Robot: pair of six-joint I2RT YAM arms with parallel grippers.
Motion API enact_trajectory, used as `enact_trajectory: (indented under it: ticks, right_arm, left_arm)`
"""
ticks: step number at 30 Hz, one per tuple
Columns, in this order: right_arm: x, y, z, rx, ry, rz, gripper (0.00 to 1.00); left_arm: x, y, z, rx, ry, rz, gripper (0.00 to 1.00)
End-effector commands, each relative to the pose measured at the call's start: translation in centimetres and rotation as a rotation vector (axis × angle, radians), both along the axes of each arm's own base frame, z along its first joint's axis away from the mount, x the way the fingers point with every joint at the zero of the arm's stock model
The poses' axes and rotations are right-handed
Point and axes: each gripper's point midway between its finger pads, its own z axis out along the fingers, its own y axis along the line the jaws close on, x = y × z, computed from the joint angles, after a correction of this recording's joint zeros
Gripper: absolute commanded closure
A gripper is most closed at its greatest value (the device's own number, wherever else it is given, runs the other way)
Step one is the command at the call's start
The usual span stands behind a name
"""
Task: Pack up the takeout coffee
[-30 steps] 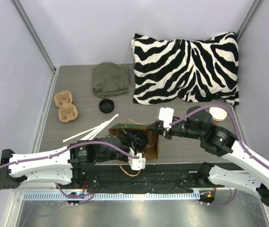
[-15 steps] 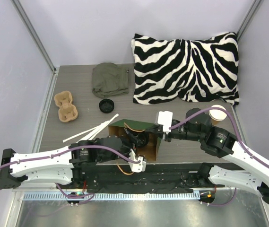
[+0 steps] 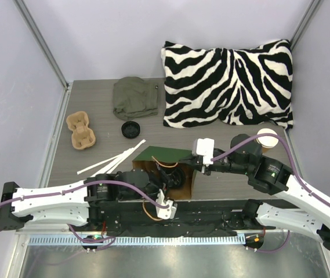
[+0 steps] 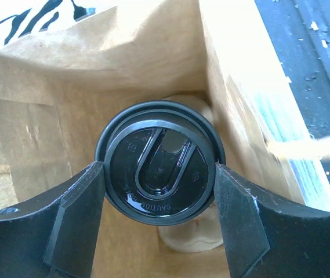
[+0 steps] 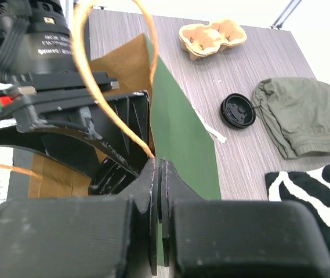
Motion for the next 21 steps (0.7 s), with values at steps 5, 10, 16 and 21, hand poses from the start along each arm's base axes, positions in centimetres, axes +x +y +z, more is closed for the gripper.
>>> enact_trajectory:
  ticks: [5,10,16,21]
  right_arm:
    - [-1.9,0.1,1.2,0.032,-0.110,0.107,0.99]
    - [-2.1,0.5,0.8,0.027,-0.101,0.119,0.99]
    - [-0.1,0.9,1.1,0.025,-0.014,-0.005,0.68]
    - [0.3,0.7,1.6,0.004,-0.009,-0.021,0.43]
  left_arm:
    - [1.6,-1.5,2.1,-0.073,0.044,0.130,0.96]
    - [2.7,-1.7,2.7,-0.119,0.058,0.212,0.97]
    - [1.7,-1.4,1.9,-0.101,0.057,0.149,0.97]
    - [1.3,-1.3,1.6,-0.097,0.067,0.130,0.97]
